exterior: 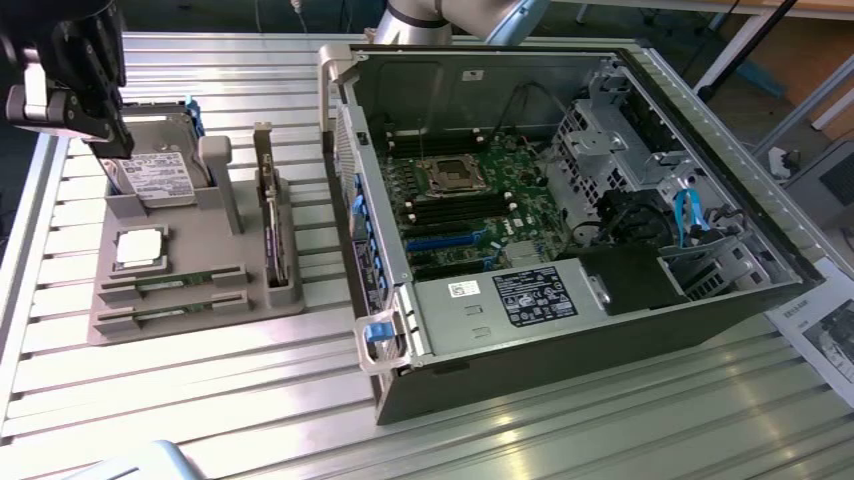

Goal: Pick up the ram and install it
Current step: 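Pick up the ram and move it above insertion slot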

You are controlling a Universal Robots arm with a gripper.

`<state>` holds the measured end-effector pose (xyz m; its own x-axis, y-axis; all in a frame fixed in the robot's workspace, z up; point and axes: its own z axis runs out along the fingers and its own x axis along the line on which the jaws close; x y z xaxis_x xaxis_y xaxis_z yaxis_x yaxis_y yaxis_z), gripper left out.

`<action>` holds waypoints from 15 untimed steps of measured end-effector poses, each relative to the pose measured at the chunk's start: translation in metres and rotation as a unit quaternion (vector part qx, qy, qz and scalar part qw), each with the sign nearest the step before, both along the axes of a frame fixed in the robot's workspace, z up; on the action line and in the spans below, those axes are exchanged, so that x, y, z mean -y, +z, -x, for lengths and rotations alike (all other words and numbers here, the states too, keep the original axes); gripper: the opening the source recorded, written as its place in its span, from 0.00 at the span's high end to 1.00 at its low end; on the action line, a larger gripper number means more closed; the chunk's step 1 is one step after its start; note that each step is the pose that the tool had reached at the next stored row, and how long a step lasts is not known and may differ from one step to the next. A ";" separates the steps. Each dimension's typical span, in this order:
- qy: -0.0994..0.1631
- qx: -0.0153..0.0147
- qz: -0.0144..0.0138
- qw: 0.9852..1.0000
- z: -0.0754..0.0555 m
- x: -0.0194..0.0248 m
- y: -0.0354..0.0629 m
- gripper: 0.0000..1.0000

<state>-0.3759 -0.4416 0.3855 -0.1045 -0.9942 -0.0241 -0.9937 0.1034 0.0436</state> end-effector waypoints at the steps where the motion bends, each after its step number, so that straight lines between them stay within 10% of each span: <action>1: 0.000 0.000 0.000 1.000 0.000 0.0004 -0.0005 0.90; 15: 0.003 0.000 0.000 1.000 0.000 0.0073 -0.0164 0.90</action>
<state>-0.3760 -0.4489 0.3691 -0.0976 -0.9949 -0.0241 -0.9944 0.0965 0.0437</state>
